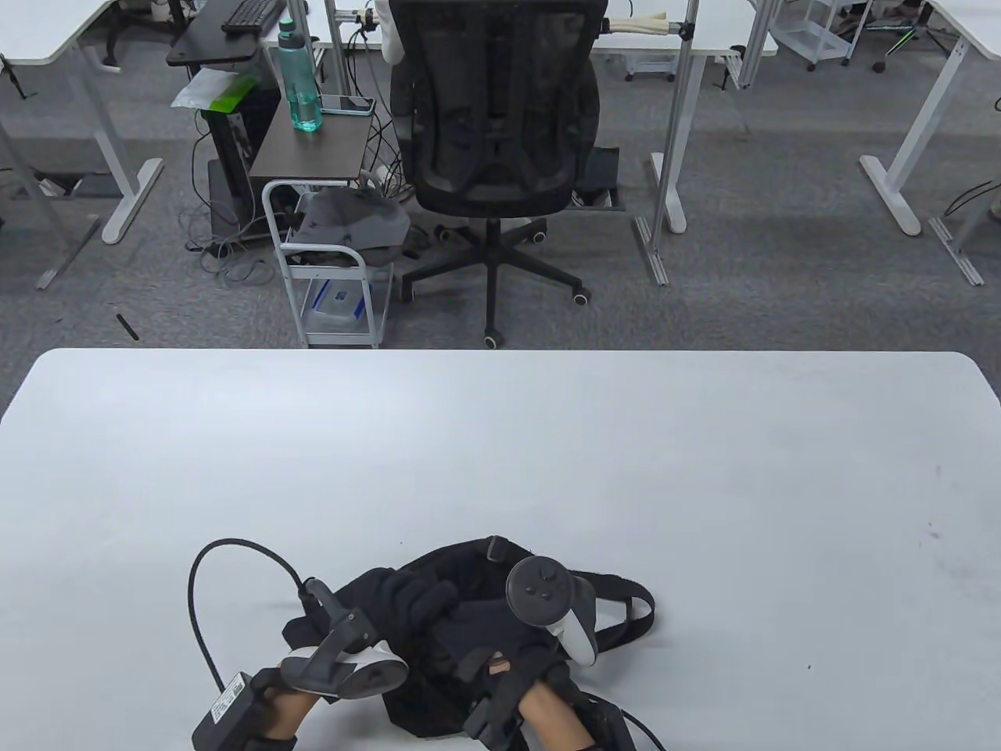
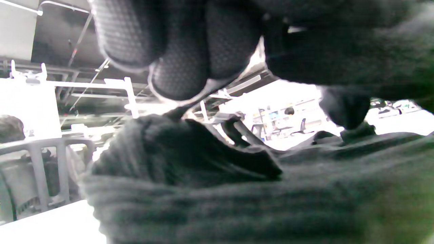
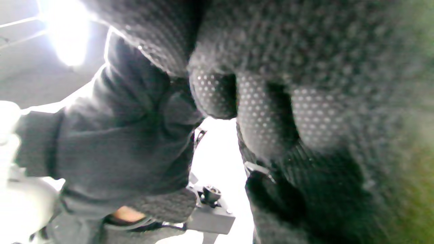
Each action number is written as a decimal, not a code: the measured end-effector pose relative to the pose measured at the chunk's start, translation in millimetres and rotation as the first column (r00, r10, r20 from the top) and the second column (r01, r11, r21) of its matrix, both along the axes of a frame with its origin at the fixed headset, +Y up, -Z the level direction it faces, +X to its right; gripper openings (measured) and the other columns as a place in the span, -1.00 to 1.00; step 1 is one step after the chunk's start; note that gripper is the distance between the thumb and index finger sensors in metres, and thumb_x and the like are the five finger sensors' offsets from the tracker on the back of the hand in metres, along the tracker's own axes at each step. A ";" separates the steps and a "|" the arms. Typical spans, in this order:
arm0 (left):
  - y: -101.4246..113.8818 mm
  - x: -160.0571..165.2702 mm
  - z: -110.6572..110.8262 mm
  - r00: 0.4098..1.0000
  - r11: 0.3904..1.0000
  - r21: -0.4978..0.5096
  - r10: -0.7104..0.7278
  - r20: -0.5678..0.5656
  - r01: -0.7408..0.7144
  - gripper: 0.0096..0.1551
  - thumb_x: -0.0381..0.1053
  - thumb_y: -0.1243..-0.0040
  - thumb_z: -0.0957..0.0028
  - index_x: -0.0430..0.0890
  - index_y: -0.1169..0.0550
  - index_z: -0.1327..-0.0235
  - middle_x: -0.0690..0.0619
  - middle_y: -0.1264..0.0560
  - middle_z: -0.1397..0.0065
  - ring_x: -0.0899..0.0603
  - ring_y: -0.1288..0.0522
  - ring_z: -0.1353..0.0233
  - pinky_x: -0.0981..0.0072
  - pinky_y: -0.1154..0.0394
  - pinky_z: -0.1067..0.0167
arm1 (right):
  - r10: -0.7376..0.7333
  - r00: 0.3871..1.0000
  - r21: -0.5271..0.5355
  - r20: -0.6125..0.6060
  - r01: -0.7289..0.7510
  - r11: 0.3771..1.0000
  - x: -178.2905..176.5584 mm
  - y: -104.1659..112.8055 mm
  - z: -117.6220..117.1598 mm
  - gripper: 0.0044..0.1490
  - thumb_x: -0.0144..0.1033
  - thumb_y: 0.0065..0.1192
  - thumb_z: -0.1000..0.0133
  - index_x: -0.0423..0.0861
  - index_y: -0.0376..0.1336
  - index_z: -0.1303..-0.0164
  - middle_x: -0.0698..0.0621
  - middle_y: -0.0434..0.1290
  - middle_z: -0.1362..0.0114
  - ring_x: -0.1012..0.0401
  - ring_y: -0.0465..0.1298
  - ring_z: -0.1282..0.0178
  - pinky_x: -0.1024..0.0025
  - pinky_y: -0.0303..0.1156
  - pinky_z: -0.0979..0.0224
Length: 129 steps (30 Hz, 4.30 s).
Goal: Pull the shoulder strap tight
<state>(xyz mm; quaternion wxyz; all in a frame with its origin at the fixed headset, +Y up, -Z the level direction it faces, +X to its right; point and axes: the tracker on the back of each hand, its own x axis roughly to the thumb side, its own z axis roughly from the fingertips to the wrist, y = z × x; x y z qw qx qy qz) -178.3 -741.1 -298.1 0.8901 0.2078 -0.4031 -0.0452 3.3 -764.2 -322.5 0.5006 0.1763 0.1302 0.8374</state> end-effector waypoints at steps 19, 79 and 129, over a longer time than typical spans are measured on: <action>-1.2 -8.6 -8.7 0.996 0.999 0.019 -0.042 -0.080 0.043 -0.25 0.10 0.00 0.21 0.17 -0.27 -0.38 0.22 -0.66 -0.05 0.01 -0.69 -0.13 0.21 -0.62 -0.15 | 0.067 0.997 -0.073 -0.041 -0.070 0.995 -2.4 -1.5 3.5 -0.36 -0.10 0.33 -0.08 -0.41 0.54 0.03 -0.37 0.69 0.01 -0.21 0.69 0.15 -0.22 0.41 -0.21; -41.1 -4.5 -34.7 0.917 0.764 -0.643 -0.215 -0.335 -0.055 0.24 0.50 -0.22 0.51 -0.11 -0.31 -0.47 0.18 -0.65 0.09 0.02 -0.71 0.03 0.20 -0.63 -0.02 | -0.101 0.989 -0.340 -0.105 0.059 0.939 -4.3 -38.2 -9.9 -0.42 -0.26 0.17 -0.10 -0.36 0.36 -0.17 -0.40 0.32 -0.45 -0.33 0.16 -0.48 -0.21 -0.09 -0.42; -43.6 -1.6 -35.6 0.896 0.768 -0.640 -0.267 -0.356 -0.025 0.32 0.47 -0.29 0.45 -0.11 -0.12 -0.53 0.18 -0.60 -0.04 -0.01 -0.67 -0.05 0.17 -0.60 -0.10 | -0.717 0.673 -0.340 -0.181 0.641 0.688 47.2 21.5 -6.7 0.15 0.25 0.15 -0.16 -0.53 0.13 -0.49 -0.49 0.55 -0.13 -0.07 0.72 0.16 -0.08 0.53 -0.14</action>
